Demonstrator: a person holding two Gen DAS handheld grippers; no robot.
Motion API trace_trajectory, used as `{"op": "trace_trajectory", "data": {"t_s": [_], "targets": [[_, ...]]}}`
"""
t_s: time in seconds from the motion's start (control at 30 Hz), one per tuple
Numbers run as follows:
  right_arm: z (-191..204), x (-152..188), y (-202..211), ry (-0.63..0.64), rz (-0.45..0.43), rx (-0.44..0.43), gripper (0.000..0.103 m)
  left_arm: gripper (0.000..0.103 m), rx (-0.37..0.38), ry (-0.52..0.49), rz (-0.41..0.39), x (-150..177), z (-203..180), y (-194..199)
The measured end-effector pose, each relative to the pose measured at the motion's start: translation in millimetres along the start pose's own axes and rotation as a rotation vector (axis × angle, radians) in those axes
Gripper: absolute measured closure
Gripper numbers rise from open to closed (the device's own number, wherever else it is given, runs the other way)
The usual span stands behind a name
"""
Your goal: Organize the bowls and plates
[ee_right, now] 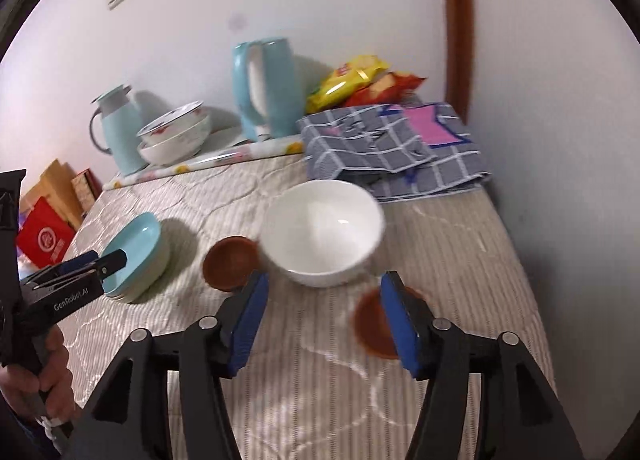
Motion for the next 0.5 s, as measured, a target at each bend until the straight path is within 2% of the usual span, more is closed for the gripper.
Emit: {"op": "trace_trajectory", "data": {"t_s": [0.27, 0.4, 0.5], "targets": [[-35.4, 23.9, 0.9, -0.014, 0.016, 0.094, 0.042, 0.049, -0.04, -0.049, -0.021, 0.5, -24.7, -12.7], [-44.2, 33.1, -3.1, -0.029, 0.03, 0.1, 0.042, 0.049, -0.007, -0.021, 0.019, 7.9, -35.5, -23.6], [-50.6, 41.4, -9.8, -0.036, 0.056, 0.106, 0.042, 0.049, 0.005, -0.036, 0.039, 15.1, -46.2, -31.4]]}}
Point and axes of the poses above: each gripper's, at about its wrist camera, not at the fingertips, and y roughly against the way its jaws point, z to its left, x to its underside, the point moved 10 cm from there along -y, roughly the way its jaws point, and after that the axes turned 9 degrees about y, right-handed, at the moved point
